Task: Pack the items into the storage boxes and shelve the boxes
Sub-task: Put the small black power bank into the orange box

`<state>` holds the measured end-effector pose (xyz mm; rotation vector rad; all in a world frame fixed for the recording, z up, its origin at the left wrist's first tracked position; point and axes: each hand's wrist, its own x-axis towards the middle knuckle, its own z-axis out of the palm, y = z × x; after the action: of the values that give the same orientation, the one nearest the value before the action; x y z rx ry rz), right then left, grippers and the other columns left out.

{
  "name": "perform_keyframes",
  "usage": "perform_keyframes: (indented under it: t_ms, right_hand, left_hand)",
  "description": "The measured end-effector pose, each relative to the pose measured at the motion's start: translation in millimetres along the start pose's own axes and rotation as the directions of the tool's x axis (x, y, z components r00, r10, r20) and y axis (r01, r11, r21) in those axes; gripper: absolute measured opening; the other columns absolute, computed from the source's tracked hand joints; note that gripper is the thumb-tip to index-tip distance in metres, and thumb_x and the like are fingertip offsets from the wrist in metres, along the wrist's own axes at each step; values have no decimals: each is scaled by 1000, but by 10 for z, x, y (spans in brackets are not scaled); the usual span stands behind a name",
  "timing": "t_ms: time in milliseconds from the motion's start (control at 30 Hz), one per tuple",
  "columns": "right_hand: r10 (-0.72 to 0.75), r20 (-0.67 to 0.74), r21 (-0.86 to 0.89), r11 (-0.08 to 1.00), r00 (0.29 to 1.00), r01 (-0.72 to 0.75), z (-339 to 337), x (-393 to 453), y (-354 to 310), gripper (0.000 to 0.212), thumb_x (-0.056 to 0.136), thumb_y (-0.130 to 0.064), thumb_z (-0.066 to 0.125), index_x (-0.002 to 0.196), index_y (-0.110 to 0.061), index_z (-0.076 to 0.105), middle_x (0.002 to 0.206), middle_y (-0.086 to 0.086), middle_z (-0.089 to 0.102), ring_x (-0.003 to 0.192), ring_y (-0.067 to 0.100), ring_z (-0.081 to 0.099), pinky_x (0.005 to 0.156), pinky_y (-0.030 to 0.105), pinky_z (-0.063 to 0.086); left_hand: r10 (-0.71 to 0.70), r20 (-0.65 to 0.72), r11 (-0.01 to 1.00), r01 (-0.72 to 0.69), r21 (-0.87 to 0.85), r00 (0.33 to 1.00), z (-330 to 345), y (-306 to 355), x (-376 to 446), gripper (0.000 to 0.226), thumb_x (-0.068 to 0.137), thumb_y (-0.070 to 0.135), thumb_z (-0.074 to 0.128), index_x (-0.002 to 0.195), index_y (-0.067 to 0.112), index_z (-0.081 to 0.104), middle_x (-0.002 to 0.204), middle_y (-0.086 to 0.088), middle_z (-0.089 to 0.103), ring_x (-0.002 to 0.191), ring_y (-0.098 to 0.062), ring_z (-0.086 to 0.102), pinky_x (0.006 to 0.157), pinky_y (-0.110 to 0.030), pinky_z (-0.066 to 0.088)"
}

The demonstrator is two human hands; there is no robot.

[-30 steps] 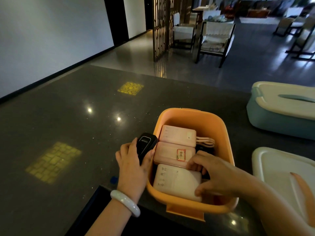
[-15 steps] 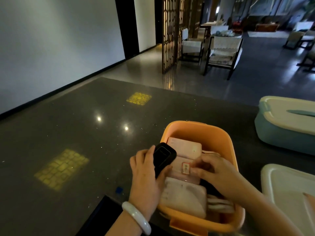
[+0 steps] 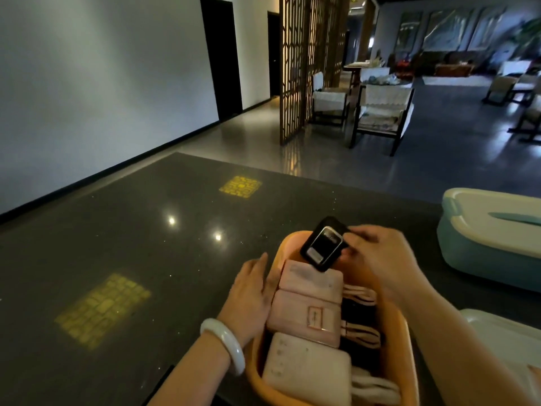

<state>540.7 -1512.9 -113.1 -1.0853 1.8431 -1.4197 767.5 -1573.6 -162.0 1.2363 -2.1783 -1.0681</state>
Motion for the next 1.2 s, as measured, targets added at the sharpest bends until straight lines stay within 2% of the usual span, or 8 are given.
perform_keyframes:
  t_ms: [100,200,300,400,533,633,800,1200]
  right_hand:
    - [-89,-87,-115,990,992,79,-64,274,88,20,91,-17,61,110,-23,64,83,-5,70,70,0,68,54,14,50]
    - [-86,-15,-222,972,996,80,26,475,216,22,91,-19,61,112,-25,63,85,-7,69,72,-1,67,56,14,49]
    - [1,59,-309,951,998,17,195,602,362,22,91,-22,60,112,-28,63,83,-9,68,69,-2,67,55,14,49]
    - [21,78,-336,942,997,6,320,620,528,18,91,-25,61,106,-33,65,74,-12,69,63,-7,65,46,9,44]
    - [84,79,-329,943,993,-54,352,644,599,18,90,-25,63,106,-32,67,78,-12,71,65,-4,67,51,12,48]
    - [109,178,-516,856,978,-1,418,657,625,27,92,-24,61,117,-33,63,109,-15,66,86,1,65,72,21,53]
    - [142,127,-403,912,982,-79,502,665,629,24,88,-28,66,111,-31,64,94,-14,63,77,-1,58,54,12,35]
    - [140,47,-370,922,989,-112,527,648,686,20,86,-26,69,103,-31,59,85,-11,63,66,0,59,45,10,34]
  left_hand:
    - [-72,101,997,75,-25,992,84,-127,19,58,92,63,31,146,43,24,148,12,36,127,-6,44,108,-36,38]
    - [-95,145,969,125,-215,985,155,-170,-6,57,87,70,34,140,53,26,124,26,54,107,10,55,90,-21,43]
    - [-106,138,964,136,-228,985,148,-177,17,45,83,73,32,127,65,27,111,35,54,97,20,53,77,-11,38]
    - [-103,129,976,125,-177,986,153,-182,40,36,94,63,28,129,62,23,105,38,52,92,30,47,69,-5,37]
    - [-100,104,976,118,-183,990,177,-221,51,39,95,59,28,134,57,25,109,34,54,97,23,51,73,-6,39]
    - [-118,107,965,139,-221,987,190,-229,54,32,95,59,31,126,64,28,108,34,56,96,23,51,73,-9,40]
    - [-128,88,959,146,-244,988,209,-235,58,22,93,60,34,112,72,34,106,35,59,95,20,54,74,-12,41]
    - [-114,60,962,126,-241,992,214,-220,35,24,96,53,35,119,62,37,100,43,57,91,20,55,68,-8,41]
